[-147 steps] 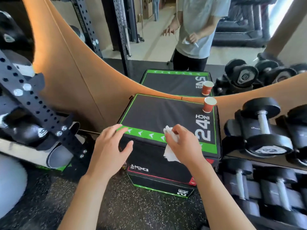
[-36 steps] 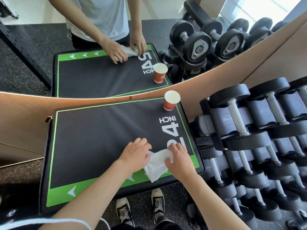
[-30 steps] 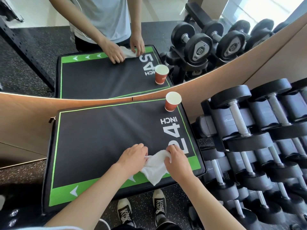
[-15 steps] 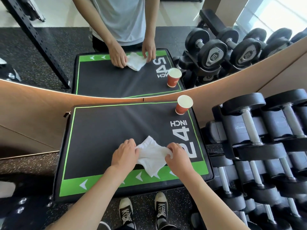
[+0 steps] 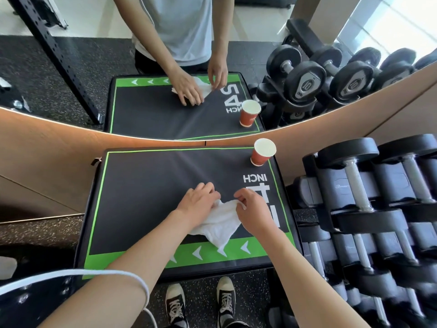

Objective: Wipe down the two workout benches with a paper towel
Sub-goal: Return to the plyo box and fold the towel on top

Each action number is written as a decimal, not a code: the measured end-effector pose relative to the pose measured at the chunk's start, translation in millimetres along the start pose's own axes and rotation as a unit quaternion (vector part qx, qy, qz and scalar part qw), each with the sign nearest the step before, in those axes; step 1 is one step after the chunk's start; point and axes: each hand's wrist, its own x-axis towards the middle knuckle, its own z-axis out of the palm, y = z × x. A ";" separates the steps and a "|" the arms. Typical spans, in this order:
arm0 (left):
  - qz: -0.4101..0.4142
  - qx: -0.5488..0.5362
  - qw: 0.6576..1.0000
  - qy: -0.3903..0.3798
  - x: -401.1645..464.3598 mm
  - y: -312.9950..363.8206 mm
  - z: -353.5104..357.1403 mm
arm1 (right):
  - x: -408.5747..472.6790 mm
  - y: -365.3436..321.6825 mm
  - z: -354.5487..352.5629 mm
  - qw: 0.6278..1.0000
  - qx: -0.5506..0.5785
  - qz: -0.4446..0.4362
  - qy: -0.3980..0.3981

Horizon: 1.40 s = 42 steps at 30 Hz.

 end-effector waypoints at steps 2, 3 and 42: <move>-0.024 0.000 0.999 0.023 -2.1 -0.2 2.5 | 1.4 2.9 -1.0 1.000 -0.008 -0.007 -0.003; -0.036 -0.006 0.999 0.035 -4.1 -1.2 4.1 | 2.5 4.9 -1.5 1.000 -0.014 -0.007 -0.006; -0.013 -0.015 0.995 0.097 -63.2 -38.7 26.2 | -13.4 -17.1 38.4 0.970 -0.115 -0.196 -0.083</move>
